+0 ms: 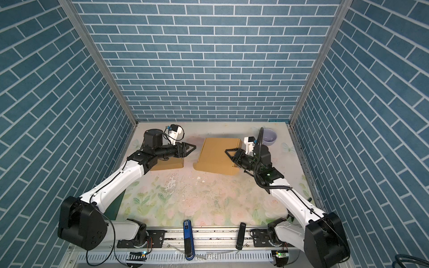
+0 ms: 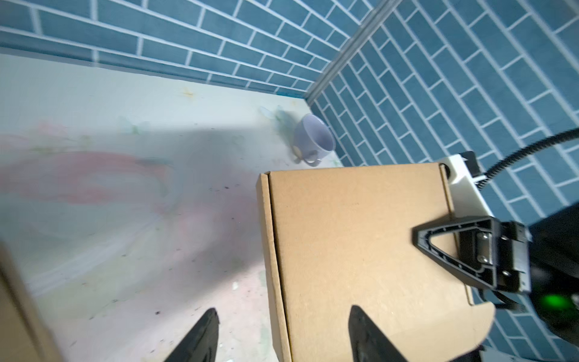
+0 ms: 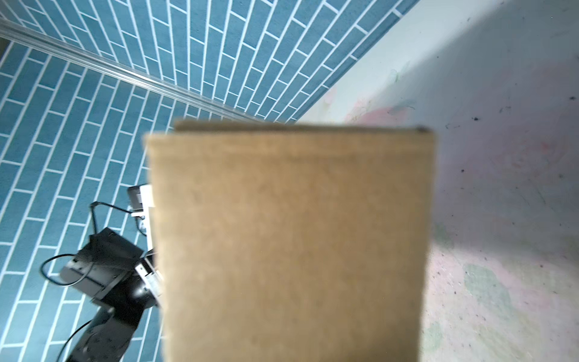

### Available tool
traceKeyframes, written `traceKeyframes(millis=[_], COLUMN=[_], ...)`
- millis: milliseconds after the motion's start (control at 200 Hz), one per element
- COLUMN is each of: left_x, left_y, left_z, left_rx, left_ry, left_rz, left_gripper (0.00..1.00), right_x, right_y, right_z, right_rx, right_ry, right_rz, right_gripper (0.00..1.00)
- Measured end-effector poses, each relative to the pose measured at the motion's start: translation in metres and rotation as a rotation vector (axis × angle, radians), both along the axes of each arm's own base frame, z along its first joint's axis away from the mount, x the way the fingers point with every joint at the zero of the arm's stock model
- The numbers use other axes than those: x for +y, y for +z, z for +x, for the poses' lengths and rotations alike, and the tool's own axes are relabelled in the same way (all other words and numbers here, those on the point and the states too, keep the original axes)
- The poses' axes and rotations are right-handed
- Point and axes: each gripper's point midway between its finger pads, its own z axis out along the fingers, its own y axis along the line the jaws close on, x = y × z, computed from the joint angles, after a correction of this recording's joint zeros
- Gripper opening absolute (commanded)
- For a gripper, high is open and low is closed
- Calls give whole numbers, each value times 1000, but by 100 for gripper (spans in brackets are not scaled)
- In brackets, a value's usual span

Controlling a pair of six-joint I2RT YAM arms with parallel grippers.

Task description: Fold the paper box

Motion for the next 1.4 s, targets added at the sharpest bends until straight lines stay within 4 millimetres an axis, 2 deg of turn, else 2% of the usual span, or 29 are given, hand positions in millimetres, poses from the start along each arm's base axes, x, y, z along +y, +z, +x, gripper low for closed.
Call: traceKeyframes(millis=[85,180,390,520,860,1030,1175,1400], left_x=[-11,-21,-29,-30,-30,-33,-38,-52], left_y=[4,6,19,24,18,13,8,19], left_z=[-1,1,-5,-8,-11,-11,-5,-3], left_rx=[24,51,58,47,59,71,95,90], left_ry=[-48,-90,-146,-163,-173,-188,-197,-240], left_rz=[-97,-191,-312,-334,-332,-335,-368,-462], left_gripper=[69,70,71,71,72,72,72,70], right_x=[-4,-8,-12,-11,-19,-16,-13,-10], right_y=[6,5,4,9,35,51,51,50], right_z=[-3,-6,-8,-7,-3,3,8,11], right_rx=[-7,-1,8,-14,-99,-142,-142,-139], right_ry=[46,86,139,163,196,225,245,269], right_rz=[-7,-12,10,29,82,122,145,168], right_gripper=[31,30,29,29,28,28,27,26])
